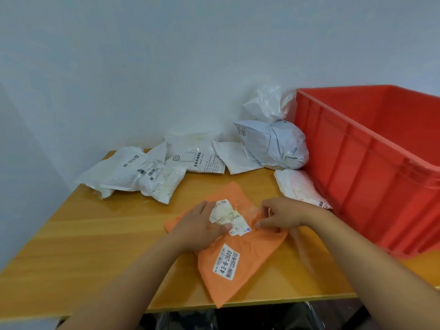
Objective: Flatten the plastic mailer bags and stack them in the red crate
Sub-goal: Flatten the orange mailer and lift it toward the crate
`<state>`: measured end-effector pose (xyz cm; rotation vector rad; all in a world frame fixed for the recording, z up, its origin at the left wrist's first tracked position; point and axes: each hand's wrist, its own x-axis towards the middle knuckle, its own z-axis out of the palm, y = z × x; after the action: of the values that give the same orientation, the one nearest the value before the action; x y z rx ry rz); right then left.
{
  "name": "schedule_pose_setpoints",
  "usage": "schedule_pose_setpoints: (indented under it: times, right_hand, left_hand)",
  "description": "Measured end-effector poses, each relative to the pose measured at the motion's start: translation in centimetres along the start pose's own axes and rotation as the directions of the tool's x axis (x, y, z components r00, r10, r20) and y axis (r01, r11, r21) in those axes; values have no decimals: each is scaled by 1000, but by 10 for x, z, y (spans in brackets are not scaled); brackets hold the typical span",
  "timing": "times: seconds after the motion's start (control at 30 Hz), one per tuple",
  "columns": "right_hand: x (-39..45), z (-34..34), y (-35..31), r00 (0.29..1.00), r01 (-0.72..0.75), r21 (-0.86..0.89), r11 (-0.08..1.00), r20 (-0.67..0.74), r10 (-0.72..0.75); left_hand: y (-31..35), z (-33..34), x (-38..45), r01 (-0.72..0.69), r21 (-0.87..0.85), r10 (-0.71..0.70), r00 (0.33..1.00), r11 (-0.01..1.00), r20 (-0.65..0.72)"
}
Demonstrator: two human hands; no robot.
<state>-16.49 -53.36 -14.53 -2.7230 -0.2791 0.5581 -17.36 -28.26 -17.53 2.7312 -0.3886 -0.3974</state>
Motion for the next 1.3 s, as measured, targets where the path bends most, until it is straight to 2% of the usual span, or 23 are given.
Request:
schedule_pose_setpoints:
  times: [0.07,0.1,0.17,0.23,0.27,0.3,0.37,0.43,0.47,0.53,0.63,0.7,0.83,1.07,1.3]
  right_hand:
    - [-6,-4,-7,992,-74,-91,993,92,82]
    - [-10,-6,-10,988,-101,-195,976,94,122]
    - [-15,-10,-16,989,-146,-371,917,-39,142]
    - [-13,-11,-23,972,-127,-346,929,-232,46]
    - [-10,-10,-27,959,-62,-291,955,-283,-24]
    - [-5,-7,-30,958,29,-255,966,-268,-100]
    - [7,3,-34,971,178,-266,947,-109,-213]
    - [24,19,-33,976,212,-290,933,18,-217]
    - [32,25,-29,976,213,-294,932,29,-214]
    - [44,33,-23,978,202,-311,929,9,-209]
    - [51,38,-20,984,156,-365,918,-26,-177]
    - [53,39,-21,987,131,-408,904,-31,-157]
    - [55,38,-24,971,149,-513,846,-84,-222]
    - [57,49,-9,972,207,-303,930,-44,-230]
    - [60,52,-6,976,196,-316,928,-29,-216]
  left_hand:
    - [-8,2,2,-35,74,35,999,997,-11]
    - [-13,4,3,-55,89,56,998,994,-15]
    - [-21,5,7,-105,120,109,994,987,-31]
    - [-28,5,11,-163,169,173,984,972,-47]
    - [-29,5,15,-192,194,206,977,962,-53]
    - [-31,4,19,-220,220,238,970,950,-55]
    - [-34,2,27,-263,307,289,956,915,-43]
    - [-36,-5,35,-257,411,307,950,874,-60]
    - [-35,-9,37,-241,429,298,952,870,-70]
    - [-33,-14,37,-192,359,238,967,914,-89]
    - [-24,-14,29,-79,173,81,997,982,-7]
    - [-23,-8,28,-29,191,23,999,981,38]
    - [-35,4,36,-57,280,51,998,958,26]
    - [-46,13,43,-112,345,120,993,932,0]
    - [-47,12,43,-108,367,105,994,924,28]
